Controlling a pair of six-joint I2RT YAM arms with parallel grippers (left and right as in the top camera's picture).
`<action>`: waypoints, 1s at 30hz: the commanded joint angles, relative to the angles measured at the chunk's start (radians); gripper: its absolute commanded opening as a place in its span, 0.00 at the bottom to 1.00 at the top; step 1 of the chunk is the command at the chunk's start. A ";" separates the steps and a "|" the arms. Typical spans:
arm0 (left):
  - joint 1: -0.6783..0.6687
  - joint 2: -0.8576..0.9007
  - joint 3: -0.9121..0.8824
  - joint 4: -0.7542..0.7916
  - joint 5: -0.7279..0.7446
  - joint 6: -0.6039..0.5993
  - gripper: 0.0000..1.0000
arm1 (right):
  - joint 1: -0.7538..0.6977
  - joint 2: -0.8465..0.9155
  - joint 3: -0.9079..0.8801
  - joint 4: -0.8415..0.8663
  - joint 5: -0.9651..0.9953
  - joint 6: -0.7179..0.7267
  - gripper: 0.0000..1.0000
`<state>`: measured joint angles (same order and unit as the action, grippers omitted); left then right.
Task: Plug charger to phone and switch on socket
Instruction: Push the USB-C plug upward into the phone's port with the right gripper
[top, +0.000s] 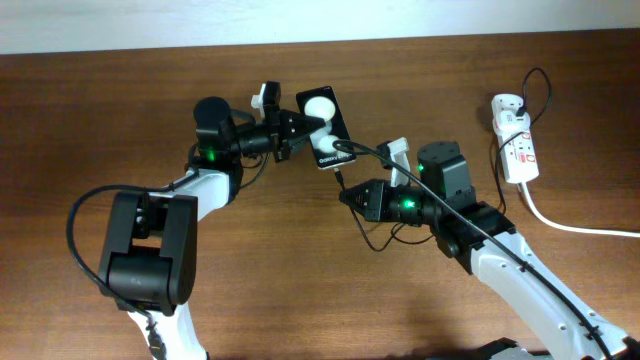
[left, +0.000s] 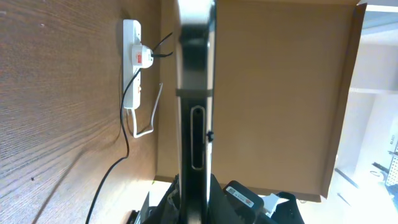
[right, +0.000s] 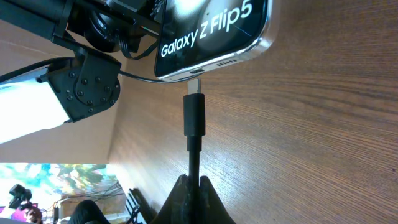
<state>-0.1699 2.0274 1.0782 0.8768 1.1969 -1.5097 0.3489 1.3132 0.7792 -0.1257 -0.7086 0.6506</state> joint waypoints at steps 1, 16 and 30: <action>0.003 0.005 0.024 0.008 0.000 0.024 0.00 | 0.004 0.002 -0.005 0.007 -0.020 -0.005 0.04; 0.003 0.005 0.024 0.008 0.000 0.024 0.00 | 0.003 0.002 -0.003 0.027 0.012 -0.005 0.04; 0.003 0.005 0.024 0.008 0.001 0.024 0.00 | 0.003 0.002 -0.003 0.025 0.040 0.014 0.04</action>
<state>-0.1692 2.0274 1.0782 0.8768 1.1889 -1.5070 0.3489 1.3132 0.7792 -0.1036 -0.6884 0.6590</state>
